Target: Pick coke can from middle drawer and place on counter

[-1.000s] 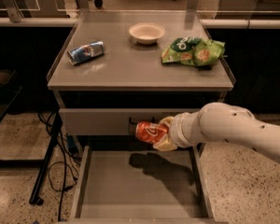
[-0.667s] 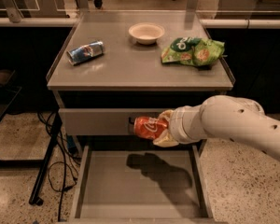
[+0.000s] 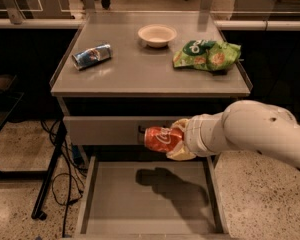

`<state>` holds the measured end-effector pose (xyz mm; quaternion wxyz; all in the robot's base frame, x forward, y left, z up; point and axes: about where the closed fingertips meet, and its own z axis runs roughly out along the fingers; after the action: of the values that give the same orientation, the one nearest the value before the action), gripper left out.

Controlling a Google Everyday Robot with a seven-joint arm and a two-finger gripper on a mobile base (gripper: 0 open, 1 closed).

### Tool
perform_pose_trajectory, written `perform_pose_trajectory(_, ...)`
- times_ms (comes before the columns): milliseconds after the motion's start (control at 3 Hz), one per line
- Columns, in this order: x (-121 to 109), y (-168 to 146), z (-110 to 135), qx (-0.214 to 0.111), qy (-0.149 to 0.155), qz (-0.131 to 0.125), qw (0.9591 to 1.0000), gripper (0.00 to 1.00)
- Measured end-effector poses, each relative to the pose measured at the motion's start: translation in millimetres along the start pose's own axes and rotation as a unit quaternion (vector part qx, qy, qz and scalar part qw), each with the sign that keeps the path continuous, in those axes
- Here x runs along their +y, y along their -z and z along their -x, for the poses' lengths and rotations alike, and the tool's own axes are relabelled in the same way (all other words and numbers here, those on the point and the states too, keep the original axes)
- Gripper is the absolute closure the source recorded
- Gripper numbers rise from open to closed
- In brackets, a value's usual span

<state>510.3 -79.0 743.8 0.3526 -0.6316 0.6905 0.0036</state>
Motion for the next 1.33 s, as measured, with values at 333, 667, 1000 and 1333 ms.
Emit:
perform_pose_trajectory(333,5.6,40.5,12.1,-0.011,0.026,-0.013,0.9995,1.0)
perform_pose_trajectory(667,-42.9,79.6,26.3,-0.015,0.064,-0.063,0.9958,1.0)
perform_pose_trajectory(1000,-42.7,79.6,26.3,-0.015,0.064,-0.063,0.9958,1.0)
perform_pose_trajectory(1333,-8.1,85.4,26.8,-0.02,0.062,-0.066,0.9956,1.0)
